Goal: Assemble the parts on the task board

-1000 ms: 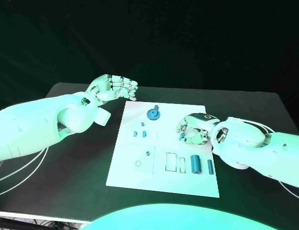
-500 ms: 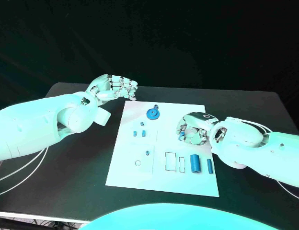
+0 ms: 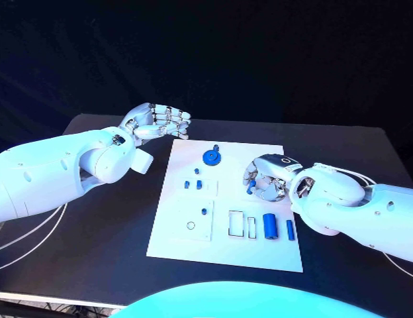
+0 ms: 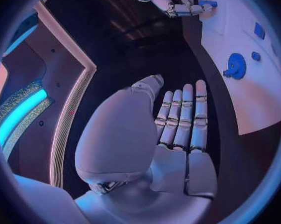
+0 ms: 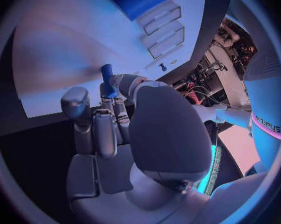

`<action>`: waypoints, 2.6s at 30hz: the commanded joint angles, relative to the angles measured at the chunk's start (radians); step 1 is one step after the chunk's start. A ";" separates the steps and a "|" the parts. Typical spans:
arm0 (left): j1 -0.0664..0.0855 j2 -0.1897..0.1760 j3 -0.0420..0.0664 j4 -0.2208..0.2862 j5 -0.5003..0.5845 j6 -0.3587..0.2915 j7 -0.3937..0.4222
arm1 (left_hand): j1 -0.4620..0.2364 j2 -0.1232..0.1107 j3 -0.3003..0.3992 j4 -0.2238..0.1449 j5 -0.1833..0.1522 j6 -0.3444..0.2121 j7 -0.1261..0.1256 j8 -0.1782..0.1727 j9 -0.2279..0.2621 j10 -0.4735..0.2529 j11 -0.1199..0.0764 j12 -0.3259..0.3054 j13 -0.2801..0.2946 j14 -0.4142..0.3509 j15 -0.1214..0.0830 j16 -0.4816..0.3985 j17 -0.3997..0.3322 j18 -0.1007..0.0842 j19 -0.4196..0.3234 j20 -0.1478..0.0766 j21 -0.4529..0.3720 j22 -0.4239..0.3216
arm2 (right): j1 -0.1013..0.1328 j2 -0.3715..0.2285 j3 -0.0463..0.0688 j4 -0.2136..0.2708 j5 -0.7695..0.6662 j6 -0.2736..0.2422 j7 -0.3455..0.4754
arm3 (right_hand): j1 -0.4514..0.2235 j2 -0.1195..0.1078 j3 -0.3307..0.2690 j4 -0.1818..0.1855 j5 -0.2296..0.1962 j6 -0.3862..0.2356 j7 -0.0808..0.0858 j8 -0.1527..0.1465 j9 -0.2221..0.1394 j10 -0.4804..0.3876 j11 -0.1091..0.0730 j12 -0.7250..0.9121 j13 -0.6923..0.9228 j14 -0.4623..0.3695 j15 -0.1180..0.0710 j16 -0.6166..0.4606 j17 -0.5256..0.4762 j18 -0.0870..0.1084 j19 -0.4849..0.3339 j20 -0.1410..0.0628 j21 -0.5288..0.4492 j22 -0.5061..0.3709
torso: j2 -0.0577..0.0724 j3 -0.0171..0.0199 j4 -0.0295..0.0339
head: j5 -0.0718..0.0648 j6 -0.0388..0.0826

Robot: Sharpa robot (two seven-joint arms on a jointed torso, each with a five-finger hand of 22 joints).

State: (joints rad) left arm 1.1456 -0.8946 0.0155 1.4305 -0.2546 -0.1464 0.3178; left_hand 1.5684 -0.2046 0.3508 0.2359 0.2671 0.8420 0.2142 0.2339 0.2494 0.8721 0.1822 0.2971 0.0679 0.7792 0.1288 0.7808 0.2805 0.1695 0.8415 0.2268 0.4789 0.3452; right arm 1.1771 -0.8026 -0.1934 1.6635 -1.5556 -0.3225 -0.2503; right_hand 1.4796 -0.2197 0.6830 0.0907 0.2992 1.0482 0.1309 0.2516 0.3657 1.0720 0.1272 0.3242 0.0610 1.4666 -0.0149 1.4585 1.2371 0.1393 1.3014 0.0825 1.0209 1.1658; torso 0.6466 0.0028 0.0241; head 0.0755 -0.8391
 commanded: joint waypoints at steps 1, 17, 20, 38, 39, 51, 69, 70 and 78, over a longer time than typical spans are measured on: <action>0.001 0.003 0.001 0.001 0.003 0.011 0.003 | 0.003 0.007 0.006 0.001 0.001 0.005 0.014 0.007 0.001 0.001 -0.001 0.005 0.001 0.008 0.001 -0.002 -0.001 0.007 0.000 -0.003 0.007 0.001 | 0.003 -0.008 0.002 0.017 -0.019 -0.049 0.018 | -0.014 0.005 0.006 -0.015 0.000 0.009 0.001 0.005 0.002 0.119 -0.070 0.043 0.031 0.041 -0.008 0.004 0.001 -0.015 0.001 -0.006 0.007 0.006 | -0.001 -0.0006 0.0000 | 0.002 0.001; 0.001 0.007 0.001 0.000 0.004 0.012 0.004 | 0.000 0.008 0.007 0.003 0.000 0.006 0.014 0.007 0.000 0.001 -0.001 0.006 0.000 0.008 0.002 -0.003 -0.002 0.007 0.000 -0.003 0.007 0.002 | 0.053 -0.028 0.011 0.127 0.020 -0.054 0.013 | -0.037 0.002 0.019 -0.042 -0.001 0.024 -0.003 0.015 0.009 0.145 -0.075 0.043 0.038 0.044 -0.013 0.008 0.013 -0.021 0.013 -0.010 0.040 0.035 | -0.001 -0.0010 0.0009 | 0.012 0.005; 0.001 0.008 0.001 -0.001 0.005 0.011 0.004 | 0.000 0.008 0.007 0.003 0.000 0.006 0.014 0.007 0.000 0.001 -0.001 0.006 0.000 0.008 0.002 -0.003 -0.002 0.007 0.000 -0.003 0.007 0.002 | 0.054 -0.012 0.011 0.131 0.024 -0.055 0.017 | -0.037 0.002 0.019 -0.042 -0.001 0.024 -0.003 0.015 0.009 0.145 -0.075 0.043 0.038 0.044 -0.013 0.008 0.013 -0.021 0.013 -0.010 0.040 0.035 | -0.001 -0.0010 -0.0006 | 0.018 0.005; 0.001 0.021 0.001 -0.005 0.012 0.018 0.002 | -0.004 0.009 0.009 0.005 0.000 0.005 0.015 0.008 0.000 0.001 0.000 0.006 0.000 0.008 0.002 -0.002 -0.002 0.007 -0.001 -0.002 0.008 0.002 | -0.011 0.164 0.008 0.087 -0.024 -0.057 0.037 | -0.041 0.004 0.026 -0.057 -0.001 0.032 -0.006 0.020 0.013 0.157 -0.079 0.041 0.041 0.045 -0.015 0.010 0.016 -0.022 0.014 -0.012 0.046 0.042 | 0.001 -0.0011 0.0012 | 0.089 -0.004; 0.001 0.022 0.001 -0.005 0.013 0.018 0.002 | -0.005 0.009 0.010 0.006 0.000 0.005 0.015 0.008 0.000 0.001 0.000 0.006 0.000 0.008 0.002 -0.002 -0.002 0.006 -0.002 -0.002 0.008 0.003 | -0.021 0.172 0.008 0.084 -0.026 -0.057 0.040 | -0.041 0.005 0.026 -0.058 -0.001 0.032 -0.006 0.020 0.013 0.157 -0.079 0.041 0.041 0.045 -0.015 0.010 0.016 -0.022 0.014 -0.012 0.045 0.042 | 0.001 -0.0011 0.0010 | 0.092 -0.005; 0.001 0.038 0.001 -0.012 0.014 0.023 0.001 | -0.009 0.010 0.011 0.008 0.000 0.004 0.016 0.008 0.000 0.001 0.000 0.006 0.000 0.009 0.002 -0.002 -0.002 0.006 -0.002 -0.002 0.008 0.003 | -0.087 0.239 0.005 0.044 -0.028 -0.047 0.059 | -0.042 0.005 0.027 -0.061 -0.001 0.033 -0.007 0.020 0.013 0.158 -0.079 0.040 0.041 0.045 -0.016 0.010 0.015 -0.021 0.012 -0.013 0.043 0.041 | 0.000 -0.0016 -0.0003 | 0.125 -0.021; 0.001 0.044 0.001 -0.016 0.014 0.026 0.000 | -0.010 0.010 0.012 0.009 0.000 0.004 0.016 0.008 -0.001 0.001 0.000 0.007 0.000 0.009 0.002 -0.001 -0.002 0.006 -0.002 -0.002 0.008 0.004 | -0.118 0.264 0.002 0.020 -0.029 -0.038 0.066 | -0.043 0.005 0.029 -0.062 -0.001 0.033 -0.006 0.020 0.013 0.158 -0.079 0.039 0.041 0.044 -0.016 0.009 0.013 -0.021 0.011 -0.013 0.042 0.040 | 0.000 -0.0010 0.0004 | 0.139 -0.034; 0.001 0.044 0.001 -0.016 0.013 0.026 -0.001 | -0.010 0.010 0.012 0.009 0.000 0.004 0.016 0.008 -0.001 0.001 0.000 0.007 0.000 0.009 0.002 -0.001 -0.002 0.006 -0.002 -0.002 0.008 0.004 | -0.119 0.265 0.001 0.019 -0.029 -0.037 0.066 | -0.043 0.005 0.029 -0.062 -0.001 0.033 -0.006 0.020 0.013 0.158 -0.079 0.039 0.041 0.044 -0.016 0.009 0.013 -0.021 0.011 -0.013 0.042 0.040 | 0.000 -0.0013 0.0005 | 0.139 -0.034; 0.001 0.044 0.001 -0.016 0.012 0.027 -0.002 | -0.010 0.010 0.012 0.009 0.000 0.004 0.016 0.008 -0.001 0.001 0.000 0.007 0.000 0.009 0.002 -0.001 -0.002 0.006 -0.002 -0.002 0.008 0.004 | -0.122 0.267 0.000 0.013 -0.029 -0.029 0.065 | -0.043 0.005 0.029 -0.062 -0.001 0.033 -0.006 0.020 0.013 0.158 -0.079 0.039 0.041 0.044 -0.016 0.009 0.013 -0.021 0.011 -0.013 0.042 0.040 | 0.000 -0.0018 0.0005 | 0.141 -0.034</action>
State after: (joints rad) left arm 1.1457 -0.8525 0.0154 1.4125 -0.2473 -0.1357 0.3121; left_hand 1.5631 -0.1993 0.3591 0.2442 0.2672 0.8420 0.2142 0.2375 0.2494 0.8721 0.1822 0.2971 0.0679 0.7828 0.1324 0.7808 0.2798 0.1695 0.8415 0.2268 0.4830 0.3474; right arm 1.0565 -0.5381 -0.1929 1.6770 -1.5735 -0.3706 -0.1979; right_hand 1.4362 -0.2249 0.7121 0.0315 0.2914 1.0728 0.1242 0.2669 0.3779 1.0771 0.1322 0.3245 0.0610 1.4666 -0.0216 1.4624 1.2514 0.1234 1.3126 0.0715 1.0627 1.2059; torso 0.6469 0.0012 0.0244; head 0.2157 -0.8727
